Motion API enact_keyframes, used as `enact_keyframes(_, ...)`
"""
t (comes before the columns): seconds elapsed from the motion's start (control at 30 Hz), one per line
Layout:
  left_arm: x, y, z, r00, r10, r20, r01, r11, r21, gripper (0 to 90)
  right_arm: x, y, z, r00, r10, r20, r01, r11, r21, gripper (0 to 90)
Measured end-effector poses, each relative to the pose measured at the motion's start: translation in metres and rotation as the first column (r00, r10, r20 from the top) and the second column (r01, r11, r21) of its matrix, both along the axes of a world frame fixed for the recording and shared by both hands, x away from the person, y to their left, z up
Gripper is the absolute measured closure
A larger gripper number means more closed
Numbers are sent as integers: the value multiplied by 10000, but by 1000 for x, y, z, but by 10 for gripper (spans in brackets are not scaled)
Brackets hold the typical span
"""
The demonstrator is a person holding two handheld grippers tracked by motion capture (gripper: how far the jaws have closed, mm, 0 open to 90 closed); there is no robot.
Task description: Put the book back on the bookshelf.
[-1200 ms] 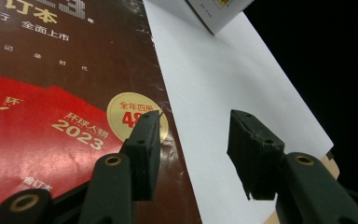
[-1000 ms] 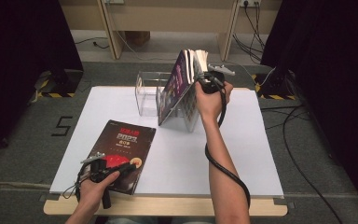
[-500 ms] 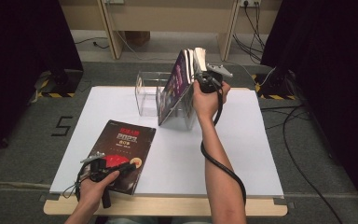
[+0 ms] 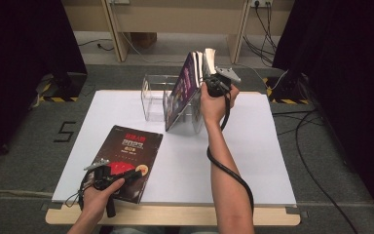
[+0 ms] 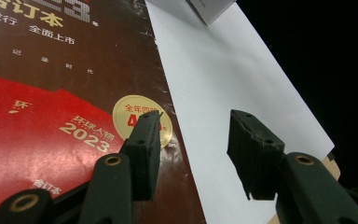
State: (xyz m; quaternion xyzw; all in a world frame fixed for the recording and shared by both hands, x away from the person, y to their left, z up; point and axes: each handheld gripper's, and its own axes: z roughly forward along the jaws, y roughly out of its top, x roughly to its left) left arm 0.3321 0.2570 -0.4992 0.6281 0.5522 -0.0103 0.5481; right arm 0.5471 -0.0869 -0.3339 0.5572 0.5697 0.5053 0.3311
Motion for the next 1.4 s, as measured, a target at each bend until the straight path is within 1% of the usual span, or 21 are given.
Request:
enact_keyframes(0.13,0,0,0,10000,-10,-8,10,10000,13,535,-2,2,1,10000,1,11,-1,9993,-380,706)
enact_keyframes(0.2,-1,0,0,10000,15,-5,-15,10000,-6,535,-4,2,2,10000,56,-2,-56,9993,-383,686)
enact_keyframes(0.23,0,0,0,10000,16,-5,-16,10000,-3,535,-5,2,2,9999,88,-60,-91,9986,-522,676)
enact_keyframes(0.37,-1,-1,0,10000,-17,0,17,10000,1,535,-9,1,5,9992,254,-316,-272,9981,-556,652)
enact_keyframes(0.53,-1,-2,0,10000,-32,8,32,10000,4,535,-19,-2,5,9984,421,-387,-444,9972,-607,637)
enact_keyframes(0.67,-1,-3,1,10000,-55,23,55,10000,15,535,-25,-6,-1,9955,686,-661,-707,9970,-300,634)
enact_keyframes(0.77,-2,-3,1,10000,-17,7,18,10000,-23,535,-28,-7,-5,9935,833,-776,-847,9963,-148,635)
enact_keyframes(0.83,-2,-2,1,10000,-39,27,39,10000,16,535,-31,-8,-8,9929,905,-776,-904,9959,53,643)
enact_keyframes(0.87,-2,-2,1,10000,-30,28,30,10000,9,535,-33,-8,-9,9928,913,-776,-911,9958,68,648)
enact_keyframes(0.93,-2,-2,0,10000,-36,19,36,10000,11,535,-36,-7,-11,9925,940,-785,-946,9955,-37,662)
enact_keyframes(1.0,-2,-2,0,10000,-48,15,48,10000,11,534,-38,-7,-15,9917,934,-884,-940,9956,-26,669)
enact_keyframes(1.1,-2,-3,1,10000,-21,13,21,10000,-19,535,-38,-7,-22,9891,909,-1156,-926,9957,-96,675)
enact_keyframes(1.33,-2,-2,0,10000,-49,9,49,10000,20,535,-33,1,-32,9839,688,-1649,-771,9960,-447,695)
enact_keyframes(1.4,-2,-2,0,10000,-26,13,26,10000,26,535,-31,3,-32,9835,564,-1721,-658,9966,-496,708)
